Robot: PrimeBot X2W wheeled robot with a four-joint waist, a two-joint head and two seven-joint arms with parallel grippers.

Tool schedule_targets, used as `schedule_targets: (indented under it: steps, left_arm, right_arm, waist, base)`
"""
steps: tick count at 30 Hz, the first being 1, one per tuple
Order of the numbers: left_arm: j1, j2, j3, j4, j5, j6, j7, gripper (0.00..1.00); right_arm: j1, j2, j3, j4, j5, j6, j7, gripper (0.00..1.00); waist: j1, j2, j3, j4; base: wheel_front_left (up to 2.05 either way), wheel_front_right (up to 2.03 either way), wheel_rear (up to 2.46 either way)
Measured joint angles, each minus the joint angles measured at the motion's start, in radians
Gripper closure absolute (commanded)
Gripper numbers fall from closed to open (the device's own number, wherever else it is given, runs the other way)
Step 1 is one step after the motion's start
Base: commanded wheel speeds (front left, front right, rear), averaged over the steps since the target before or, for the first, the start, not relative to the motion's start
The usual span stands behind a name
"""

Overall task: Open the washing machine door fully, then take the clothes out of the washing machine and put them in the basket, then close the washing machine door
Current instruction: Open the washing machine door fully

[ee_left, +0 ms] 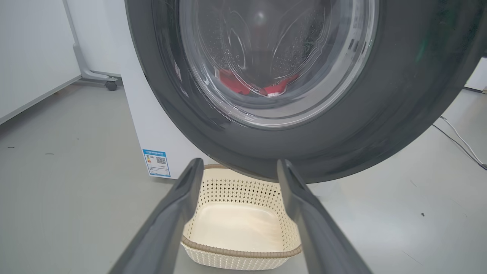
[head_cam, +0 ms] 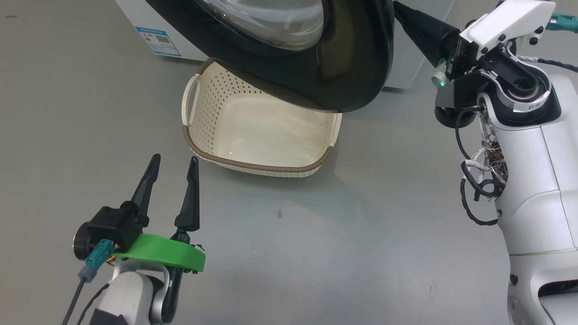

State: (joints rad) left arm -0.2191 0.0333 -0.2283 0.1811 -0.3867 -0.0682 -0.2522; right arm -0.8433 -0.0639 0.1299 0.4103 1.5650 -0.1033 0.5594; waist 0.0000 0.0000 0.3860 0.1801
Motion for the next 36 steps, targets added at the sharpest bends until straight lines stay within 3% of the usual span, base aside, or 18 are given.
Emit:
schedule_targets:
  steps: [19,36]
  left_arm:
    - [-0.01,0.0,0.017,0.002,0.0,0.0,0.0,0.0]
    - [-0.005,0.0,0.024,0.005,0.003,0.0,0.0,0.0]
  right_arm:
    - [0.024,-0.006,0.071,0.068,0.12,-0.023,0.062,1.0]
    - [0.075,-0.005,0.186,0.084,0.225,-0.023,0.088,1.0]
  waist:
    - [0.0,0.0,-0.037,0.005]
    - [0.0,0.0,-0.099,-0.007]
  base:
    - [0.0,0.0,0.0]
    - [0.0,0.0,0.0]
